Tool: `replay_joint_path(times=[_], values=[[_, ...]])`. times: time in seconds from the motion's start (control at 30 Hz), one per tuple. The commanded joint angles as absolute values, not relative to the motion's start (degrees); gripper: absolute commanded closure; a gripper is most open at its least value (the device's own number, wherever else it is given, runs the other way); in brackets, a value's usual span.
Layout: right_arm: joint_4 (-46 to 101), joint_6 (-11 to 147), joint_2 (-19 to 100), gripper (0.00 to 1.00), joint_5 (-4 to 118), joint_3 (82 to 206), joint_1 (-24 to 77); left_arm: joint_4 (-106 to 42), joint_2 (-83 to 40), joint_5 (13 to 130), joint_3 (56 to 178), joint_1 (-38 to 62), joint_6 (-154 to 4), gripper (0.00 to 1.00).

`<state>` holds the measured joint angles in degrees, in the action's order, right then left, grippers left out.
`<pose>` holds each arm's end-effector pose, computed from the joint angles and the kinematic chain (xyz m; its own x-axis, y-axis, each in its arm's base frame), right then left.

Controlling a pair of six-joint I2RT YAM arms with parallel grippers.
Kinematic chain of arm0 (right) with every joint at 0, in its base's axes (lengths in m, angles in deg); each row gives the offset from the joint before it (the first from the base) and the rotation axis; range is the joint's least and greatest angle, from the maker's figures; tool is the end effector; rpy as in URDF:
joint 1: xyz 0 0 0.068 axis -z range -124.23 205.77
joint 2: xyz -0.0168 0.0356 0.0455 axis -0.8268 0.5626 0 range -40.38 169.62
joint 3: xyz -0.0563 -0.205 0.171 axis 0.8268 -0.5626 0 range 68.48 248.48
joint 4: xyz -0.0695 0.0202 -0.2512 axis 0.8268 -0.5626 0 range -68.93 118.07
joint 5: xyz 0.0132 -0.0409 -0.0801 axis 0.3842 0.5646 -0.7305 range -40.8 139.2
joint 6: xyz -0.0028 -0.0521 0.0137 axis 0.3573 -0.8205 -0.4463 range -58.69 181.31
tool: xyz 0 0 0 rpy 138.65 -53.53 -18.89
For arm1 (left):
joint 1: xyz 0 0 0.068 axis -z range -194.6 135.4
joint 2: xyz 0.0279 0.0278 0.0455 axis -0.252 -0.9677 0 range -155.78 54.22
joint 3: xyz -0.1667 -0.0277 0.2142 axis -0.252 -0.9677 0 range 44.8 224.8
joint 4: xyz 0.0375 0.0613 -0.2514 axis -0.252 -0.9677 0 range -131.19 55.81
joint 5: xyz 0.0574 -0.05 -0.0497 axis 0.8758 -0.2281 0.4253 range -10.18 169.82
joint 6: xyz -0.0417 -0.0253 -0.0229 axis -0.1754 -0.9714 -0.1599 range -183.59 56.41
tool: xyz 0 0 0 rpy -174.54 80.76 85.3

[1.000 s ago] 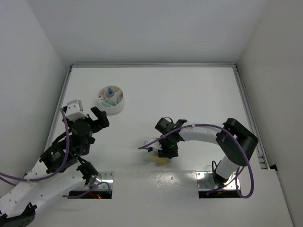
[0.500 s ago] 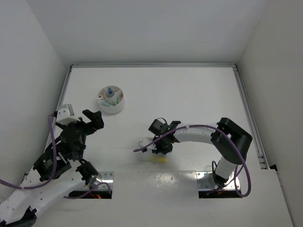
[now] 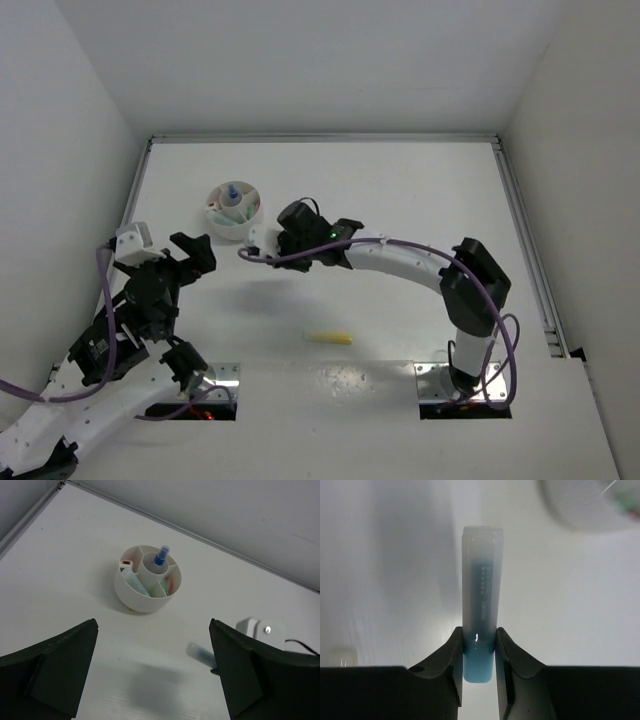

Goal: Sort the stationery into containers
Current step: Pick up the pen from the center of the board, then place the pen in the storage box.

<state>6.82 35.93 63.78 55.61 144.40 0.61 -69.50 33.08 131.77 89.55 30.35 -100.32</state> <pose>0.2251 0.3304 0.2233 -0.0251 -0.7816 -0.6233 -0.9605 0.1917 -0.2017 0.0680 -0.0284 0.3425 -0.0490 -0.4718 -0.8803 -0.1743 0.8719 -0.4576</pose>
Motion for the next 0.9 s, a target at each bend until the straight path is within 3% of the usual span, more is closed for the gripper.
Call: replay_joint_path(times=[0.0,0.37,0.67,0.87], values=[[15.23,45.30,67.02,1.00,56.04,153.88,0.75,-68.29,34.54,134.57,89.54,29.96,-100.59,0.00],[33.86,58.05,82.92,1.00,53.76,171.28,1.36,-71.37,38.83,139.41,89.54,29.96,-103.85,0.00],[35.62,59.21,95.58,1.00,56.67,186.94,3.56,-72.43,41.13,141.44,89.54,29.96,-105.08,0.00],[36.95,56.84,99.01,1.00,56.14,188.98,4.79,-72.43,41.13,141.44,89.54,29.96,-105.08,0.00]])
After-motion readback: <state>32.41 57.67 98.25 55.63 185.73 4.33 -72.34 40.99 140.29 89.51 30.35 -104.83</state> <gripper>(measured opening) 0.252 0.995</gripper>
